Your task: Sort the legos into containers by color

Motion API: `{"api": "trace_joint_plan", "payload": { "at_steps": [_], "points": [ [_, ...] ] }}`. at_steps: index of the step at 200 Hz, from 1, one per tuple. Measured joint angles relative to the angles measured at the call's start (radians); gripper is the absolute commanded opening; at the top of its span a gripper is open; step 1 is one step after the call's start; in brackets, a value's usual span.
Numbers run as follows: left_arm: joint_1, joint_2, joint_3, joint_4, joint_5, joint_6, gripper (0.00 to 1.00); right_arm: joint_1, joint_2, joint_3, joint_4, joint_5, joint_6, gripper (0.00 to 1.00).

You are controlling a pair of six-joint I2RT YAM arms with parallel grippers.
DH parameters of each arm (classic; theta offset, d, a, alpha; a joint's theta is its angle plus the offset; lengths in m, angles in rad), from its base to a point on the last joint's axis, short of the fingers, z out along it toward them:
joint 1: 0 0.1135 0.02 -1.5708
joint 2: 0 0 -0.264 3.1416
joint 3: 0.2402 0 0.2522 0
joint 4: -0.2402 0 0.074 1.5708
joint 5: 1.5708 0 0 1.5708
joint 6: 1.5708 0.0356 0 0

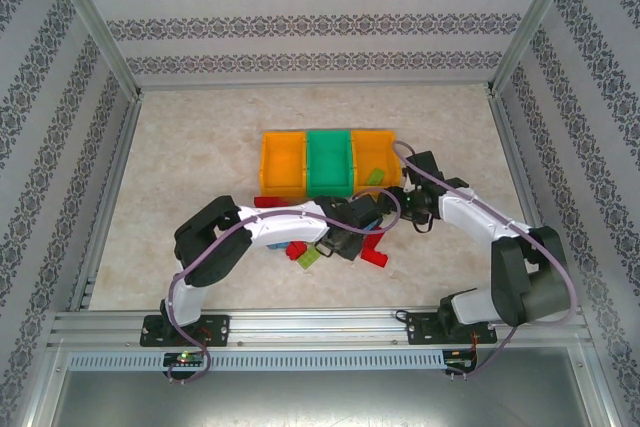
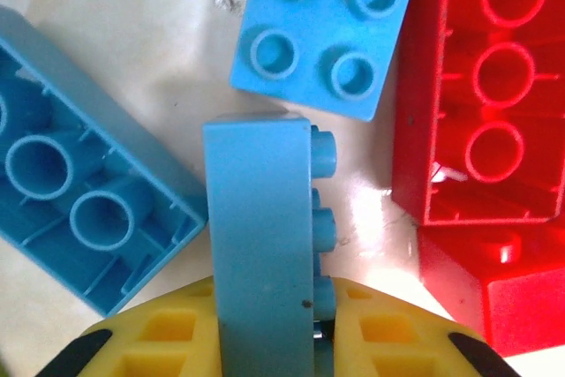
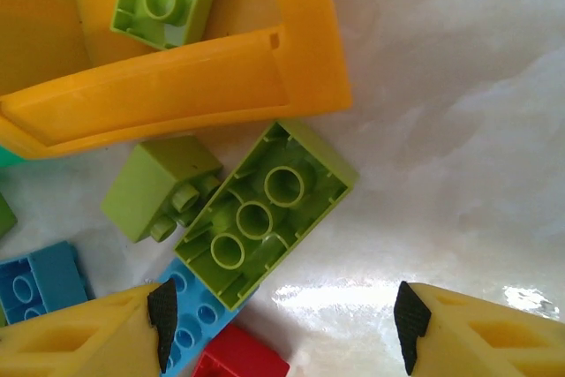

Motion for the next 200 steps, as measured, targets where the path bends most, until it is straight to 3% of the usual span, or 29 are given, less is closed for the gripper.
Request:
{"api": "trace_joint_plan", "payload": {
  "at_steps": [56,132,200],
  "points": [
    [0.000,-0.070,-0.074,-0.002,-0.025,0.000,0.18,0.003,0.070,0.000,0.039,0.019,0.062,0.65],
    [0.009,-0.221,-0.029,-0.061,-0.105,0.028,0.18,0.007,0.097,0.003,0.039,0.035,0.066,0.45],
    [0.163,-0.217,0.091,-0.063,-0.101,0.101,0.20,-0.020,0.034,-0.025,-0.040,0.077,0.059,0.41]
  ]
}}
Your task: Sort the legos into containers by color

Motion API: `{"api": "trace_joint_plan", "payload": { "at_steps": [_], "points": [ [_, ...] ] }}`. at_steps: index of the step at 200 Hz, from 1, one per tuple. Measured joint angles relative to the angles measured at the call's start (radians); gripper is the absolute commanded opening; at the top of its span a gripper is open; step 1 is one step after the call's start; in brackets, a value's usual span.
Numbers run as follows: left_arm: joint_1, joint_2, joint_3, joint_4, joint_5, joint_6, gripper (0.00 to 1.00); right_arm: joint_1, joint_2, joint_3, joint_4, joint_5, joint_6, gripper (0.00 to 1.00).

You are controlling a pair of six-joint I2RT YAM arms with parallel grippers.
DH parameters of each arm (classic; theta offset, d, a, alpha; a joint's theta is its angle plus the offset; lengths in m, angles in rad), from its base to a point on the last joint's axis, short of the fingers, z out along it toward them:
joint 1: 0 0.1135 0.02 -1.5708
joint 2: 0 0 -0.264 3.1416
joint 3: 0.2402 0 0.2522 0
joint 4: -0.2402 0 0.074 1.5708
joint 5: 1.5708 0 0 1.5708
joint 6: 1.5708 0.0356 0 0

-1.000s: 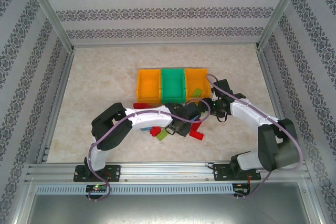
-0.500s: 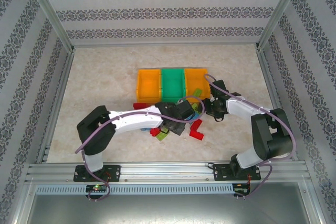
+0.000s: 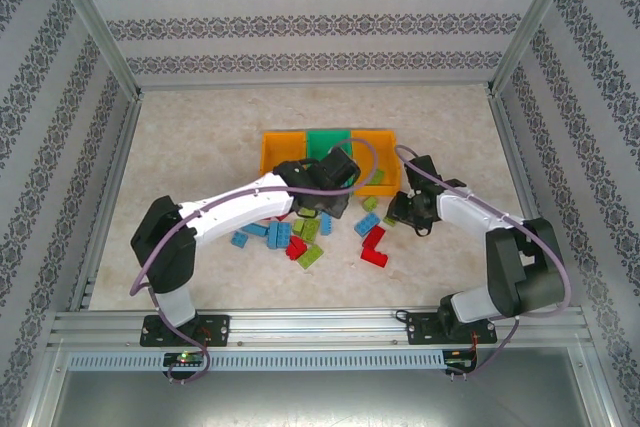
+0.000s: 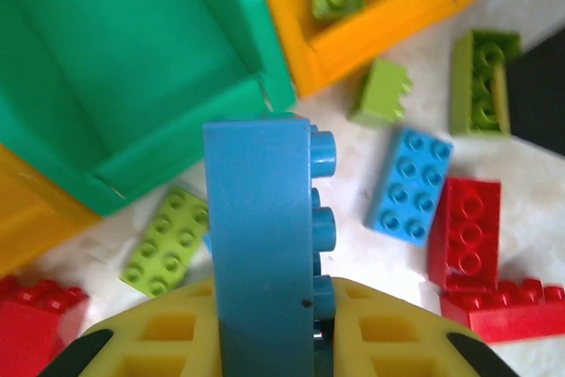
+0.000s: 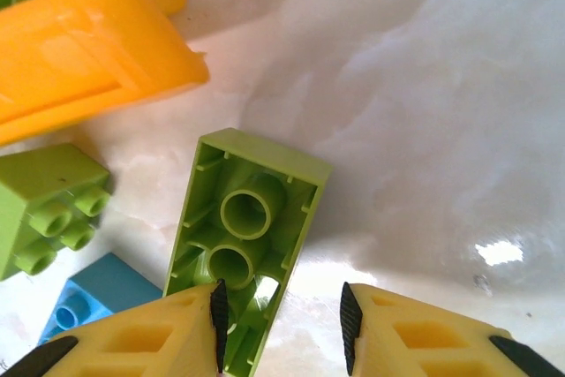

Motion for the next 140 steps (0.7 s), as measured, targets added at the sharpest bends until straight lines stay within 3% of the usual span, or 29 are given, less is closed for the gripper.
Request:
{"api": "trace_joint_plan", "payload": {
  "at_steps": [19,82,140],
  "points": [
    [0.057,0.027,0.055,0.003,0.015,0.011,0.21,-0.007,-0.027,-0.009,-0.035,0.019,-0.003,0.43],
    [0.183,0.241,0.243,0.009,0.064,0.063,0.22,-0.004,-0.111,-0.011,-0.078,0.032,0.007,0.63],
    [0.198,0.341,0.335,0.000,0.064,0.076,0.45,0.014,-0.030,-0.005,-0.042,0.031,0.040,0.64]
  ]
}}
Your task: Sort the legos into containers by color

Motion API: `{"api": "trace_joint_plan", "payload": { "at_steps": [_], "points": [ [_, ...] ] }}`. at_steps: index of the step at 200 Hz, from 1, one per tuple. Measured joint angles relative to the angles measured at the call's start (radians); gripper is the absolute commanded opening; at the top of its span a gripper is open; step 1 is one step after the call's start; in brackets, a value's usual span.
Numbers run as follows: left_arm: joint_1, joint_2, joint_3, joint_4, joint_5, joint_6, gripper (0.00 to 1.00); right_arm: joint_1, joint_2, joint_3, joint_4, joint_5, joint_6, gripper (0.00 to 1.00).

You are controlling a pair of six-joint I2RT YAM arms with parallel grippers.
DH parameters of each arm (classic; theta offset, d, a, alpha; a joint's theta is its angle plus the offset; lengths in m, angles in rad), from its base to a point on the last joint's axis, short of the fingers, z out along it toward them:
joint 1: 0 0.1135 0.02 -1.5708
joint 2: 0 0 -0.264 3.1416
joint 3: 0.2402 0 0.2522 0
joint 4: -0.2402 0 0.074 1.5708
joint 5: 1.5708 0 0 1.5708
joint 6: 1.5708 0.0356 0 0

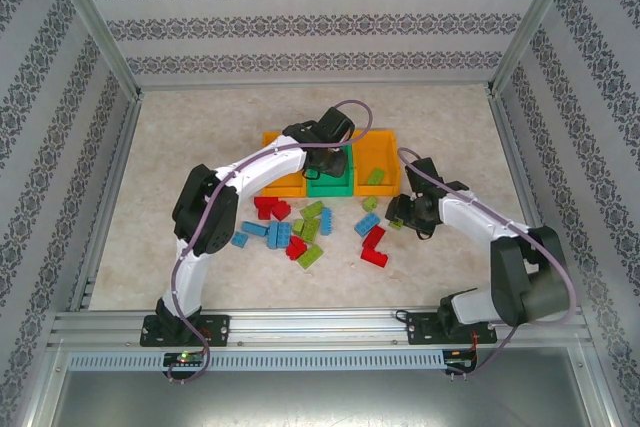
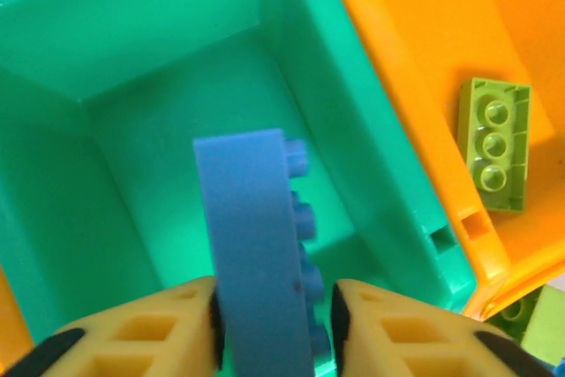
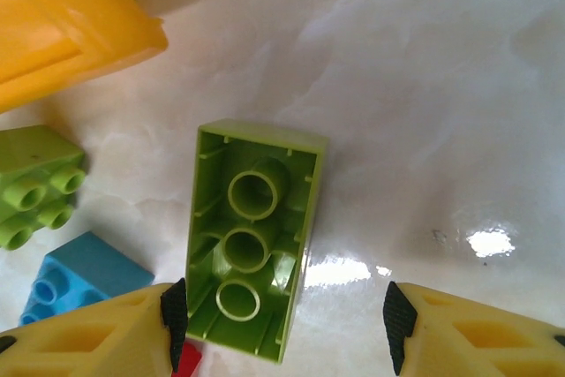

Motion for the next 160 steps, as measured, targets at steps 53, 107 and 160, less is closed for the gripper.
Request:
{"api": "trace_joint_plan", "payload": {
  "at_steps": [53,107,160],
  "points": [
    [0.000,-0.001,0.000,-0.002,0.001,-0.007,0.59,0.000,0.043,0.020,0.037,-0.003,0.018,0.64],
    [-0.014,-0.092,-0.122,0.005,0.001,-0.015,0.64,0.000,0.037,0.024,0.040,-0.003,0.025,0.64],
    [-0.059,-0.233,-0.256,0.016,0.000,-0.028,0.64,0.000,-0.024,0.025,0.034,-0.003,0.056,0.64]
  ]
}}
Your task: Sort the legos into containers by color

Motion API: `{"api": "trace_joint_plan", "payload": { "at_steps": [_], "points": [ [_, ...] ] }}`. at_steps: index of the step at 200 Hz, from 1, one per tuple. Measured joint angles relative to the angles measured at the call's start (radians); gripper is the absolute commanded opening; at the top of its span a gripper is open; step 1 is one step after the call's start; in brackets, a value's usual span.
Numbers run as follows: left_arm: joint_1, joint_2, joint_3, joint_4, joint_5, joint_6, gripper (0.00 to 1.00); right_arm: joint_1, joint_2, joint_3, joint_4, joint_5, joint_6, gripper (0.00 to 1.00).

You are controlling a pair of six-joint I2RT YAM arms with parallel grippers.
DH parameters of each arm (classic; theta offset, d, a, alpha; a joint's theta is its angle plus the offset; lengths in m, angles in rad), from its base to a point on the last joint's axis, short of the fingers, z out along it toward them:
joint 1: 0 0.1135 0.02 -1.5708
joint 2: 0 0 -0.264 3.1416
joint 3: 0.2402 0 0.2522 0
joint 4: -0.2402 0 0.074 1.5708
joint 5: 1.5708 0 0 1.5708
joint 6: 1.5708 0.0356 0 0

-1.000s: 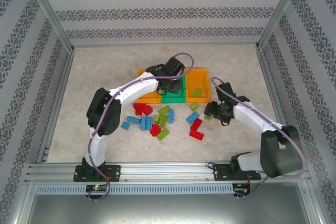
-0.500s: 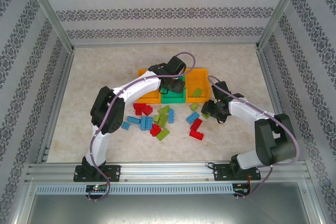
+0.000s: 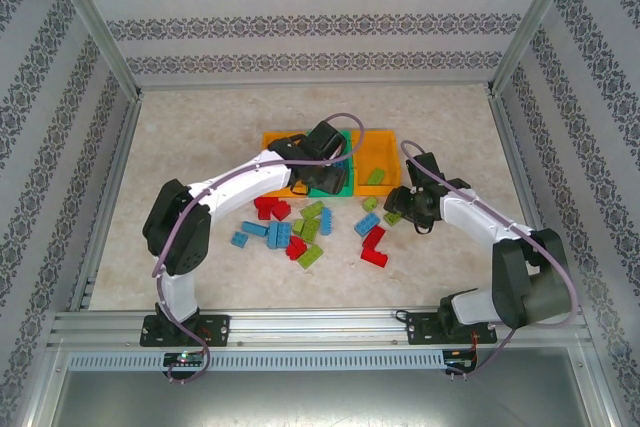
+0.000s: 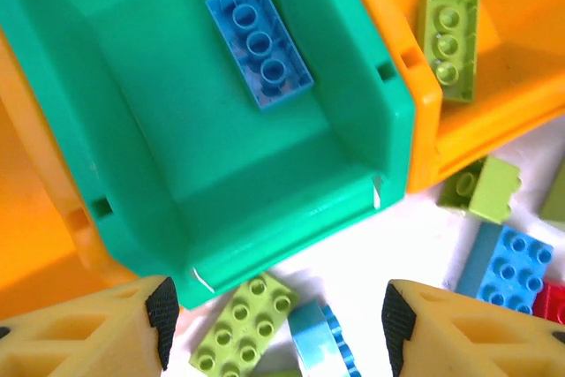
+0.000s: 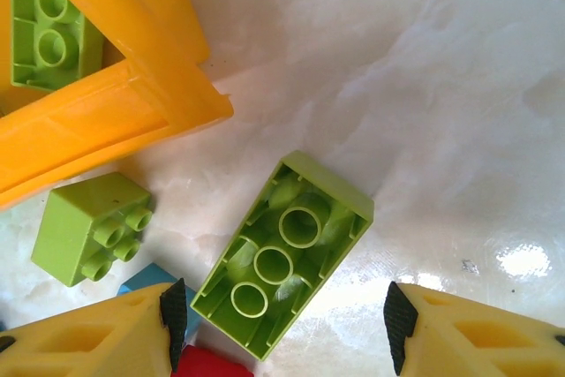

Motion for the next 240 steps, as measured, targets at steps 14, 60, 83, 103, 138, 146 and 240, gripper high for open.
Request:
{"api": "trace_joint_plan", "payload": {
  "at_steps": [14,60,83,103,138,146,240],
  "points": [
    [-0.014,-0.008,-0.031,0.004,0.000,-0.009,0.64,0.000,0.001,0.000,0.002,0.000,0.013,0.65],
    [-0.040,-0.011,-0.119,0.005,-0.002,-0.025,0.64,0.000,0.066,0.003,0.028,0.000,0.053,0.65],
    [-0.047,-0.022,-0.132,0.006,-0.005,-0.028,0.64,0.000,0.093,0.009,0.032,0.000,0.064,0.63],
    [-0.048,-0.043,-0.140,0.009,-0.010,-0.029,0.64,0.000,0.119,0.013,0.039,0.000,0.064,0.59],
    [-0.048,-0.075,-0.146,0.023,-0.016,-0.032,0.64,0.000,0.141,0.014,0.038,0.002,0.058,0.43],
    [-0.048,-0.079,-0.146,0.025,-0.019,-0.033,0.64,0.000,0.143,0.014,0.037,0.005,0.056,0.38],
    [-0.061,-0.084,-0.151,0.027,-0.034,-0.036,0.63,0.041,-0.004,0.092,-0.079,0.052,-0.014,0.23]
  ]
}}
